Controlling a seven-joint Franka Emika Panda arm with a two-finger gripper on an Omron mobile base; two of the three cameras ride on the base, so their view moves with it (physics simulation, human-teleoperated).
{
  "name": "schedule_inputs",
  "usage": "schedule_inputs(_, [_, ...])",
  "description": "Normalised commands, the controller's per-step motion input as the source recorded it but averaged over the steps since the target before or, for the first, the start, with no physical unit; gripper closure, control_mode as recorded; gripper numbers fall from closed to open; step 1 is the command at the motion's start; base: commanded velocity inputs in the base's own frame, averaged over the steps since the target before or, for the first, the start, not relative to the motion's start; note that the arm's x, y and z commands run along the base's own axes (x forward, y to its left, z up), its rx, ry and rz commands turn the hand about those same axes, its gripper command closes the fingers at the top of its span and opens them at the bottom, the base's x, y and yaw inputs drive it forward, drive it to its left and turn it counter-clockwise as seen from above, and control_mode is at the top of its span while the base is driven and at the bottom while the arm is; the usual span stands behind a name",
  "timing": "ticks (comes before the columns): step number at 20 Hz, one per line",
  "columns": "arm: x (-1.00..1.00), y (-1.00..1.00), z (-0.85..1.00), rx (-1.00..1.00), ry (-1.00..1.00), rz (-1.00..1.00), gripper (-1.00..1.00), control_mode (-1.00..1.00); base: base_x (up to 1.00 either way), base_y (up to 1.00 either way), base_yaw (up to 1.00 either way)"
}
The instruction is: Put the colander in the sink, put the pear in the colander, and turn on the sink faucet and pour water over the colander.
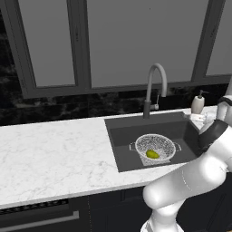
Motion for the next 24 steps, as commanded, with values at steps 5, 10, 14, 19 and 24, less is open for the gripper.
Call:
schedule_inputs(5, [0.31, 0.13, 0.04, -0.15, -0.24, -0.18, -1.00, -1.00, 0.00, 0.00, 0.00])
schedule_inputs(10, [0.52, 0.43, 0.00, -0.11, -0.18, -0.25, -1.00, -1.00, 0.00, 0.00, 0.00])
schedule_inputs(14, [0.55, 0.25, -0.09, -0.02, -0.13, -0.17, -1.00, -1.00, 0.00, 0.00, 0.00])
schedule_inputs(19, [0.64, -0.16, -0.08, 0.09, -0.01, 0.00, -1.00, -1.00, 0.00, 0.00, 0.00])
schedule_inputs(24, [0.61, -0.01, -0.31, 0.00, -0.06, 0.00, -1.00, -1.00, 0.00, 0.00, 0.00])
